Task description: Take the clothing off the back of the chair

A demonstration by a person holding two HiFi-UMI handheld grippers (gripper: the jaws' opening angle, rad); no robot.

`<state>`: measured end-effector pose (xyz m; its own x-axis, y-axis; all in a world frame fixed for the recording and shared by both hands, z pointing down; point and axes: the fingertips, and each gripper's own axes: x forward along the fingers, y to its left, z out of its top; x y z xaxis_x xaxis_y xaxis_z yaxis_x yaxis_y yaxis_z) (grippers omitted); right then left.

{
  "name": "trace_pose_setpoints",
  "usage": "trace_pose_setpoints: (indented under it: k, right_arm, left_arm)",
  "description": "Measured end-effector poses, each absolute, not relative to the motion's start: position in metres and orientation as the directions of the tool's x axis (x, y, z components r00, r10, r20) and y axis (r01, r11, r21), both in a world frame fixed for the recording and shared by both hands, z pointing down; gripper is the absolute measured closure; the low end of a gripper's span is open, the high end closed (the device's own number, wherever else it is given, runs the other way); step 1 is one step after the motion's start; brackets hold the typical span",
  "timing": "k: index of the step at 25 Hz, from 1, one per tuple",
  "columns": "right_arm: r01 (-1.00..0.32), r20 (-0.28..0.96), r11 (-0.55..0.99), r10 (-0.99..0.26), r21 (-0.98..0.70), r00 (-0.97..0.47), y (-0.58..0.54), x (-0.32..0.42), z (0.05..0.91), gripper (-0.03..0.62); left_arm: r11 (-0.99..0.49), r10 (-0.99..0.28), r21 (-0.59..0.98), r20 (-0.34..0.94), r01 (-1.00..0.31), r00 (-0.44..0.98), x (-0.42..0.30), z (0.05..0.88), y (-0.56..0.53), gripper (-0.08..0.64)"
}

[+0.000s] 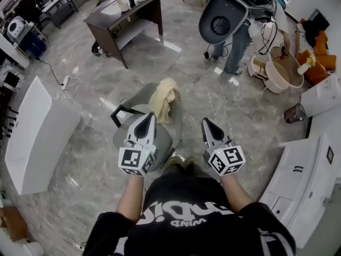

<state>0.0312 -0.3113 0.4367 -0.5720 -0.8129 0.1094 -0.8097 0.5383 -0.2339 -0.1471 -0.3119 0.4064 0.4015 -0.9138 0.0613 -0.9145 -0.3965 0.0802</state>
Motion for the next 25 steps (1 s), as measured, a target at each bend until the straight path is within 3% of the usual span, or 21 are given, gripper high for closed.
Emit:
trace_pose_setpoints:
  k: [10, 12, 17, 25]
  right_arm:
    - [-0.796, 0.12, 0.553, -0.797, -0.246, -0.591, -0.343, 0.042, 0.45, 0.578]
    - [-0.796, 0.128, 0.552, -0.796, -0.249, -0.592, -0.347, 0.042, 0.453, 0.578]
    - [-0.79, 0.134, 0.559, -0.788, -0.253, -0.6, -0.358, 0.036, 0.456, 0.578]
    - [-0.788, 0.14, 0.555, -0.787, -0.268, -0.601, -0.376, 0.034, 0.459, 0.578]
  left_arm:
    - [-0.431, -0.898, 0.053, 0.067, -0.901, 0.434, -0.126, 0.42, -0.341, 0.536]
    - [-0.439, -0.894, 0.064, 0.068, -0.896, 0.443, -0.126, 0.422, -0.347, 0.394]
    - [-0.441, -0.892, 0.062, 0.079, -0.895, 0.445, -0.128, 0.43, -0.363, 0.186]
    - [-0.473, -0.862, 0.064, 0.175, -0.879, 0.476, -0.126, 0.468, -0.393, 0.158]
